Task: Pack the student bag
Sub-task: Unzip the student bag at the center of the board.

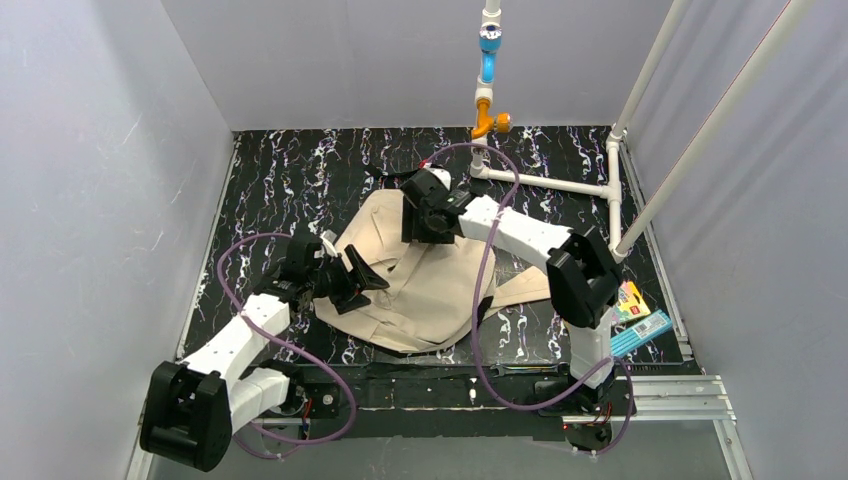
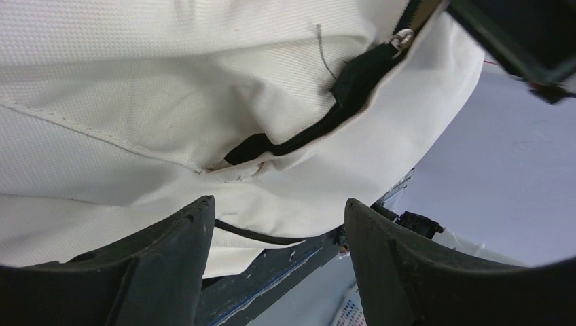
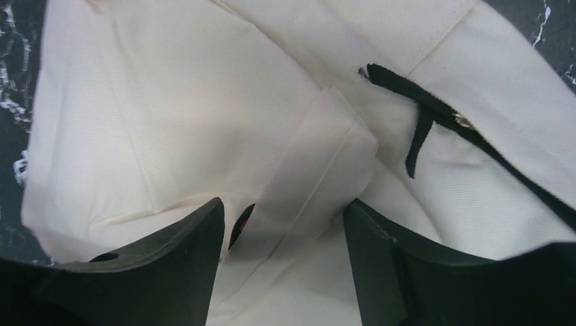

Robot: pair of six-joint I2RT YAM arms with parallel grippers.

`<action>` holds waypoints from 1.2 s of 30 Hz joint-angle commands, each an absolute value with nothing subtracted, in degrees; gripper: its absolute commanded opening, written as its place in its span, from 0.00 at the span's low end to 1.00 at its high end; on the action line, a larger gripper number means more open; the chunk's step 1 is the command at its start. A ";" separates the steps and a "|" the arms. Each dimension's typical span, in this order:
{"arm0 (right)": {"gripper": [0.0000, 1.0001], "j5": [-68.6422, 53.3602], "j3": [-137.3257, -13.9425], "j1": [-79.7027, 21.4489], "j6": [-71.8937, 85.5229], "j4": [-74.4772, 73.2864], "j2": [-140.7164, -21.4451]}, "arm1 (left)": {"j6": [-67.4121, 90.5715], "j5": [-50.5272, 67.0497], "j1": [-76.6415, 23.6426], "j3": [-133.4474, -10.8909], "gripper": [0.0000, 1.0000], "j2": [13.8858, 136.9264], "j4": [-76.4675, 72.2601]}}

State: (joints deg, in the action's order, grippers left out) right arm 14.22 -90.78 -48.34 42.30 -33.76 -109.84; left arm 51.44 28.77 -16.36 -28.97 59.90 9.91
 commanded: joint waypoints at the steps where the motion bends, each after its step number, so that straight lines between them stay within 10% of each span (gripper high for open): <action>1: 0.64 22.67 -94.34 -52.29 43.60 -39.09 -110.99 | 50.16 29.81 -16.62 -30.02 0.70 56.28 11.54; 14: 0.05 8.34 -76.18 -50.83 41.72 -15.97 -100.04 | 45.48 28.91 -16.67 -36.73 0.76 58.81 15.21; 24: 0.01 -19.80 -59.23 -41.41 38.78 28.55 -97.51 | 43.13 34.55 -16.73 -46.99 0.64 73.68 12.54; 36: 0.01 -22.50 -58.73 -39.56 40.75 29.89 -98.10 | 43.37 35.85 -19.88 -52.10 0.42 82.04 12.49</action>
State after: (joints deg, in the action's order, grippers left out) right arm -18.48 -58.24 -40.01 39.88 20.12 -99.33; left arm 43.70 35.20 -18.46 -50.59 82.59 11.99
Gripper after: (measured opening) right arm 0.080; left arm 0.448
